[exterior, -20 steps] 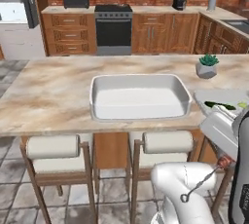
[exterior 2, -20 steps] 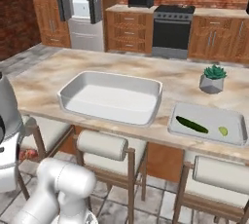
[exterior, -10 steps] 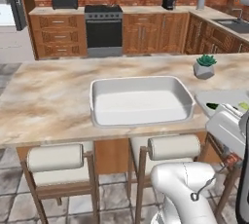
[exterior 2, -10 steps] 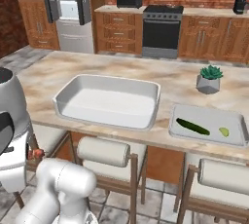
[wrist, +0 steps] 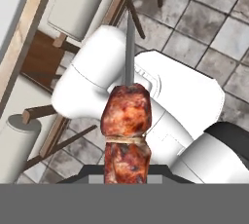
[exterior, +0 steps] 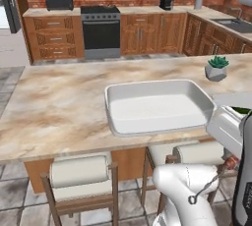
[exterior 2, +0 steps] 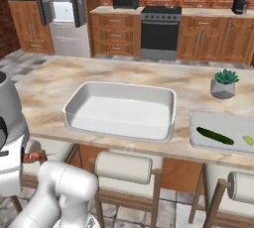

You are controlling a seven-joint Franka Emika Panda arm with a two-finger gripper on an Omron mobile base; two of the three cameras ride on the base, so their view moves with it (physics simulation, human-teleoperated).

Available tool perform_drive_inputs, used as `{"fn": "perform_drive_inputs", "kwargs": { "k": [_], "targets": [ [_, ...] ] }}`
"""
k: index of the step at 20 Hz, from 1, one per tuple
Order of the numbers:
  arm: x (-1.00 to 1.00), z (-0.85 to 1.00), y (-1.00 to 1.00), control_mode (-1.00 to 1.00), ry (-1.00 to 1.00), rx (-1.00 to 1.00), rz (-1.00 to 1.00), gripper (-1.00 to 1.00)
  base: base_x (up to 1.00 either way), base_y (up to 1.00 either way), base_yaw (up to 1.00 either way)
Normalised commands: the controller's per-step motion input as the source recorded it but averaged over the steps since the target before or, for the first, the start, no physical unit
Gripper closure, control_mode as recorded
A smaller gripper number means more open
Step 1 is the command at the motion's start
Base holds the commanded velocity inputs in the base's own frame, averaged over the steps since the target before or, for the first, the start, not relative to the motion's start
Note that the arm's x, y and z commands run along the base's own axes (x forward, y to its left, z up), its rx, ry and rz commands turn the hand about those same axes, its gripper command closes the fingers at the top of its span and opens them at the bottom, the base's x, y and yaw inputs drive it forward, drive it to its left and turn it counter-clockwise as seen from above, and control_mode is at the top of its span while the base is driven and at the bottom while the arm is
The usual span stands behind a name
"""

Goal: Place the cold items (lemon wedge and cucumber) from the fridge in one tupperware on the dining counter. Place the warm items (hot dog and kebab skewer) in the stove area in another tupperware.

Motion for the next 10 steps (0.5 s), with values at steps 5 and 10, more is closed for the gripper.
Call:
{"fn": "perform_drive_inputs", "kwargs": {
  "k": [5, 10],
  "targets": [
    [0.0, 0.0, 0.0, 1.0, 0.0, 0.0, 0.0, 1.0, 0.5, 0.06, 0.0],
    [0.0, 0.0, 0.0, 1.0, 0.0, 0.0, 0.0, 1.0, 0.33, 0.0, 0.0]
  ]
}}
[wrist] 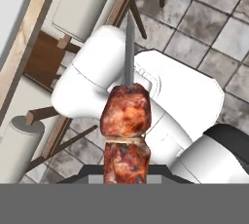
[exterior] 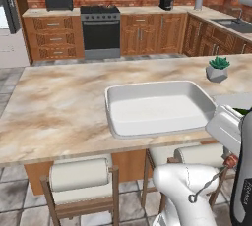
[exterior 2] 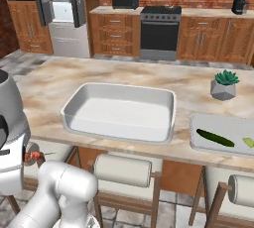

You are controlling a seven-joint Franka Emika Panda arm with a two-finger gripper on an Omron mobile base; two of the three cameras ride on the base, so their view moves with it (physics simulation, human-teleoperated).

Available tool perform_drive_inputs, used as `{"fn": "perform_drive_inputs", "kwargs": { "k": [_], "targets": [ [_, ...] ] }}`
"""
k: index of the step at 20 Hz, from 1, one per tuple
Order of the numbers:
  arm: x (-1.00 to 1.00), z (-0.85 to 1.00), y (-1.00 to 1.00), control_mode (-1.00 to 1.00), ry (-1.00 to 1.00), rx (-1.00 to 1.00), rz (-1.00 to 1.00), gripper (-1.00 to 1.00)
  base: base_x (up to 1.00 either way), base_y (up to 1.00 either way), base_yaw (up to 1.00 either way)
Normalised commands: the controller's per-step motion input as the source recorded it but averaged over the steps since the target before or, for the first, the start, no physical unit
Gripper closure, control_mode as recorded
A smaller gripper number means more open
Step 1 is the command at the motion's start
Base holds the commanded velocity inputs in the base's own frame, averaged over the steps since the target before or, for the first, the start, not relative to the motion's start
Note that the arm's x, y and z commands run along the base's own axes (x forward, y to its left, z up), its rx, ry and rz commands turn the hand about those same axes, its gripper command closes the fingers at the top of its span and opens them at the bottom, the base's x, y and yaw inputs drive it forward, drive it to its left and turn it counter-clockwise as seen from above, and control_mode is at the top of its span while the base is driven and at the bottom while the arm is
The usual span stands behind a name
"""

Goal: Place the cold items (lemon wedge and cucumber) from the fridge in one tupperware on the dining counter. Place the warm items (hot dog and kebab skewer) in the stove area in another tupperware.

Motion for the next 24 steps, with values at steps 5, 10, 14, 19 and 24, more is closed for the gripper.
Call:
{"fn": "perform_drive_inputs", "kwargs": {
  "k": [5, 10, 14, 19, 24],
  "targets": [
    [0.0, 0.0, 0.0, 1.0, 0.0, 0.0, 0.0, 1.0, 0.55, 0.14, 0.0],
    [0.22, 0.0, 0.03, -1.0, 0.0, 0.0, 0.0, 1.0, 0.31, 0.09, 0.0],
    [0.62, 0.02, 0.02, -1.0, 0.0, -0.03, 0.0, 1.0, 0.0, 0.0, 0.0],
    [0.86, 0.24, 0.08, -1.0, 0.05, -0.1, 0.0, 1.0, 0.0, 0.0, 0.0],
    [1.0, 0.09, -0.07, -1.0, 0.01, 0.0, -0.11, 1.0, 0.0, 0.0, 0.0]
  ]
}}
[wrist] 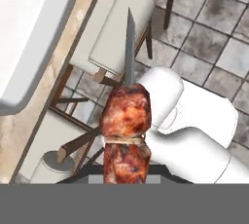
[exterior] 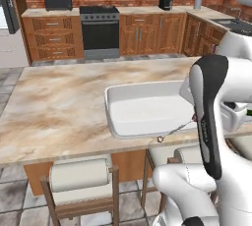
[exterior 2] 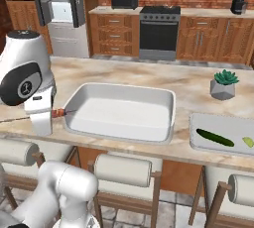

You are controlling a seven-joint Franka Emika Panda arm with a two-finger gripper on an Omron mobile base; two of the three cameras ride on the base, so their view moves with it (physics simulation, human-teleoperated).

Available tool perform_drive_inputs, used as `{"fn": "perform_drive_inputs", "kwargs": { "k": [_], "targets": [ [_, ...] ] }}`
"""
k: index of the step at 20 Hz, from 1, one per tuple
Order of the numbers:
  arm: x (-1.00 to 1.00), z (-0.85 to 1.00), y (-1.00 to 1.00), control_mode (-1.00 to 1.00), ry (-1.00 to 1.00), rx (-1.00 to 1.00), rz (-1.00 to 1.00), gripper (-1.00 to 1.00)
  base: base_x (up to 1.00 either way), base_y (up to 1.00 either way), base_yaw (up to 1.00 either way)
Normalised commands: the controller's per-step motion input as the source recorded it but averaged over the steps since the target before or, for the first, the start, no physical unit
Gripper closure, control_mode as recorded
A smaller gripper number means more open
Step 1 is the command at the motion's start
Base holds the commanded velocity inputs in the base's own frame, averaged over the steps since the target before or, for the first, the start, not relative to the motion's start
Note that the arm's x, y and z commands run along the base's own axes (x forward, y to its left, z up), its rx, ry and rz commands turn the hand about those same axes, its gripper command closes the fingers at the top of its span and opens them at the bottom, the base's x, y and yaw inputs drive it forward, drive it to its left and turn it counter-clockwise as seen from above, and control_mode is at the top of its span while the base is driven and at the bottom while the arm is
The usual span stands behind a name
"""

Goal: Place the cold items (lemon wedge and cucumber) from the fridge in one tupperware on the dining counter. Place the warm items (hot dog and kebab skewer) in the stove area in another tupperware.

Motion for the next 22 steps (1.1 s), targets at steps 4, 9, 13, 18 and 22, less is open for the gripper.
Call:
{"fn": "perform_drive_inputs", "kwargs": {
  "k": [4, 9, 13, 18, 22],
  "targets": [
    [1.0, 0.0, 0.0, -1.0, 0.02, 0.0, -0.23, 1.0, 0.0, 0.0, 0.0],
    [1.0, -0.29, -0.15, -1.0, 0.06, 0.01, -0.23, 1.0, 0.0, 0.0, 0.0],
    [1.0, -0.41, -0.57, -1.0, 0.02, 0.1, -0.1, 1.0, 0.0, 0.0, 0.0],
    [1.0, -0.36, -0.72, -1.0, 0.0, 0.1, 0.0, 1.0, 0.0, 0.0, 0.0],
    [1.0, -0.21, -0.28, -1.0, 0.0, 0.05, 0.03, 1.0, 0.0, 0.0, 0.0]
  ]
}}
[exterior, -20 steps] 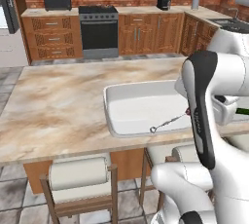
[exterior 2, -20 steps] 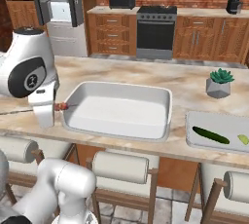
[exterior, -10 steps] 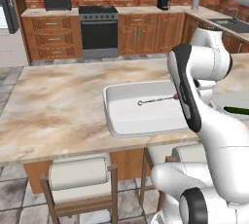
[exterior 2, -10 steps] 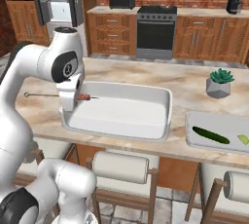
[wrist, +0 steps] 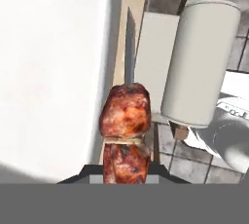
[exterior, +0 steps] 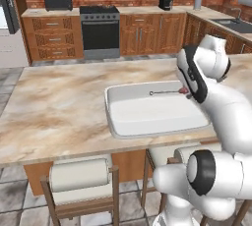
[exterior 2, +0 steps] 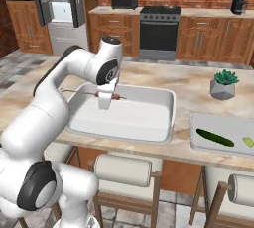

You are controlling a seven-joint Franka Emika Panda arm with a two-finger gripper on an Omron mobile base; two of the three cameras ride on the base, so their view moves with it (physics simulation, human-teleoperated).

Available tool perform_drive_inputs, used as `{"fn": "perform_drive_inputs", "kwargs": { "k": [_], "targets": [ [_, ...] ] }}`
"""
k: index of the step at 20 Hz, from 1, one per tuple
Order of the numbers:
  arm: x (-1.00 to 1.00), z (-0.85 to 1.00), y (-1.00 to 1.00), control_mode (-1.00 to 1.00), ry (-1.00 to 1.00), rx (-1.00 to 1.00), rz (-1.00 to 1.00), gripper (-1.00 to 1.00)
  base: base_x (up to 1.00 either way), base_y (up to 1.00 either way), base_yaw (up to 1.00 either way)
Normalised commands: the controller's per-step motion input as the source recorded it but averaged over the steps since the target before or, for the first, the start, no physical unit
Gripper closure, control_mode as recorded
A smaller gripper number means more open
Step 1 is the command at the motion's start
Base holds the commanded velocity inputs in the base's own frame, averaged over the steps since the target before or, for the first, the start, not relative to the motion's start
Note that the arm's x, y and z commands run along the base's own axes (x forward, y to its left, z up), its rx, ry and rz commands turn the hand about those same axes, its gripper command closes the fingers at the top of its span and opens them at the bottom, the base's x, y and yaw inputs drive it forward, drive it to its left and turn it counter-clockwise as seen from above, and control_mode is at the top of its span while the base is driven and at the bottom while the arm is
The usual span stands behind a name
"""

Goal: Place the cold items (lemon wedge and cucumber) from the fridge in one tupperware on the dining counter. Place the warm items (hot dog and kebab skewer) in the stove area in another tupperware.

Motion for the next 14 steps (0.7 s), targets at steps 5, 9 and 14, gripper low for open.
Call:
{"fn": "perform_drive_inputs", "kwargs": {
  "k": [5, 9, 14],
  "targets": [
    [1.0, -0.22, -0.02, -1.0, 0.09, -0.02, 0.0, 1.0, 0.0, 0.0, 0.0],
    [1.0, -0.54, -0.18, -1.0, 0.0, -0.05, 0.0, 1.0, 0.0, 0.0, 0.0],
    [1.0, -0.85, -0.38, -1.0, 0.0, -0.06, 0.0, 1.0, 0.0, 0.0, 0.0]
  ]
}}
